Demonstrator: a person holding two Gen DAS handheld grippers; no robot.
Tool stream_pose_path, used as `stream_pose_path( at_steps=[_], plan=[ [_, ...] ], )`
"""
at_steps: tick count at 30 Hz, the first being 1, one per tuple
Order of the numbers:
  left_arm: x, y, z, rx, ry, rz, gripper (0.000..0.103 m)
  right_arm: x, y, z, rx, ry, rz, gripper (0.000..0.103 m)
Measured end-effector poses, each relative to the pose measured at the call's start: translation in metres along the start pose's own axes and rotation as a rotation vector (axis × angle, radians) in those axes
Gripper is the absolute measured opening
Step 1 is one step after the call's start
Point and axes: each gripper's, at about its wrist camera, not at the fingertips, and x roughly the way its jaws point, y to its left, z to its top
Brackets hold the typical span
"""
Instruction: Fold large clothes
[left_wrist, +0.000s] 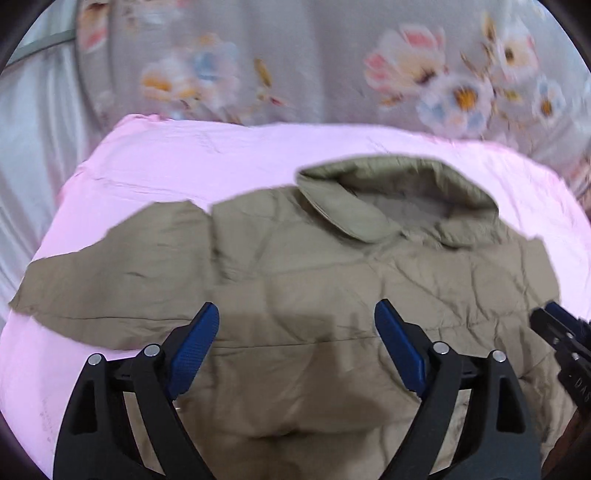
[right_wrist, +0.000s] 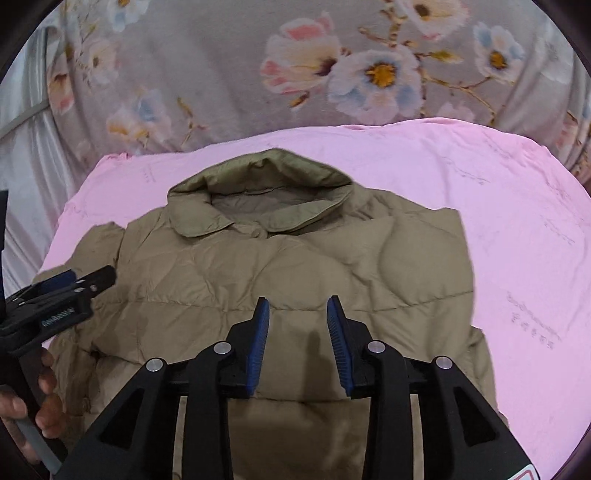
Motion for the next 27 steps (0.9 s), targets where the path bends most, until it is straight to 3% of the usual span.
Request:
stream_pose_path(
  at_steps=[5, 8, 15, 19, 22, 25, 27],
  plan=[
    [0.041, -0.010, -0.020, 0.008, 0.050, -0.006, 0.087, 0.047, 0.004, -0.019, -0.020, 0.073, -0.027, 0.040],
    [0.044, -0.008, -0.022, 0.006, 0.047, -0.002, 0.090, 0.048, -0.003, -0.021, 0.006, 0.066, -0.009, 0.041],
    [0.050, -0.018, -0.026, 0.040, 0.064, 0.047, 0.094, 0.051, 0.007, -0.023, -0.034, 0.062, -0.063, 0.044],
    [0.045, -0.009, -0.025, 0.008, 0.050, 0.011, 0.093, 0.051, 0.007, -0.022, -0.033, 0.062, -0.081, 0.049],
    [0.023, 0.022, -0.025, -0.087, 0.009, -0.028, 0.093, 0.044, 0.006, -0.023, -0.025, 0.046, -0.092, 0.050],
    [-0.011, 0.079, -0.026, -0.188, -0.031, -0.057, 0.096, 0.019, 0.009, -0.031, -0.022, 0.014, -0.100, 0.052],
    [-0.026, 0.132, -0.028, -0.255, -0.051, -0.008, 0.098, 0.001, 0.013, -0.041, -0.027, -0.004, -0.089, 0.055]
  ],
)
